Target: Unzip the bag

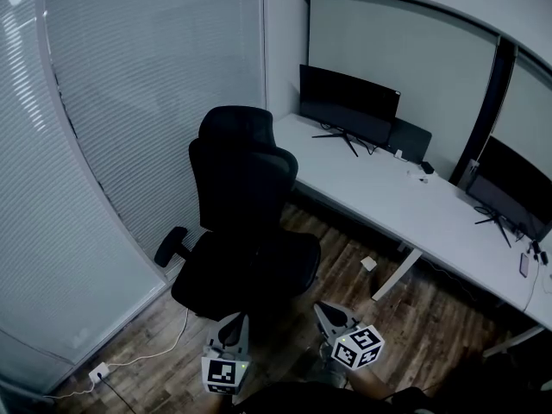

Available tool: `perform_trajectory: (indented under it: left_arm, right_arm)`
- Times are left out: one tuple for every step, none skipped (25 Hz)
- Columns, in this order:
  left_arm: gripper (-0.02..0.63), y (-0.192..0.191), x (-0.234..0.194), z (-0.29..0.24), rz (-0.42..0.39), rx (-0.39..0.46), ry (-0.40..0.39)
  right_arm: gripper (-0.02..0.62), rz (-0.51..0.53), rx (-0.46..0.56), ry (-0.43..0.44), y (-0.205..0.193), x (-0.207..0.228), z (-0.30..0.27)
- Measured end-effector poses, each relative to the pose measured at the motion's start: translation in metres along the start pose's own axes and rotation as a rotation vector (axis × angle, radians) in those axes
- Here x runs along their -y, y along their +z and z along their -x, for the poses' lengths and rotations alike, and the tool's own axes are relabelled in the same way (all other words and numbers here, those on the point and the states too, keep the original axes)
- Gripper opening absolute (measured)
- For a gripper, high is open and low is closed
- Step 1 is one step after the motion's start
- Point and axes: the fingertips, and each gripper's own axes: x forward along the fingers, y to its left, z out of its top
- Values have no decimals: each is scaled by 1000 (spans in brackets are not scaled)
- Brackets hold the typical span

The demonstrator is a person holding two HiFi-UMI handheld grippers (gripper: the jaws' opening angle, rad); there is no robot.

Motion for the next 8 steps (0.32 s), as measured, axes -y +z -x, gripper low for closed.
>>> perform_trajectory:
  left_arm:
    - [18,0,0,-1,-4,-3,-2]
    - [18,-1,0,-1,-6,-7,-3]
    - [18,-2,0,0,-4,-11,-3]
    - [18,-3,1,0,-1,-13,-2]
    - [20,-3,1,1,1,-15,-1]
    - [18,-4,1,1,2,-15,-1]
    - [18,-4,2,1,3,-15,0]
    - [18,-4,2,1,4,-15,1]
  right_arm:
    - [44,0,0,0,0,0,-1]
    - [44,0,-1,0,0,0,-1]
    - [44,0,-2,0,-1,-1,-1]
    - [44,-1,-3,0,-1,-1,-1]
    - [44,-2,-3,0,-2,-2,0]
    - [44,-4,-2,0,-2,-2,0]
    - [44,-5,-1,-1,-3,-2,0]
    - [44,-6,0,-1,-3,-2,0]
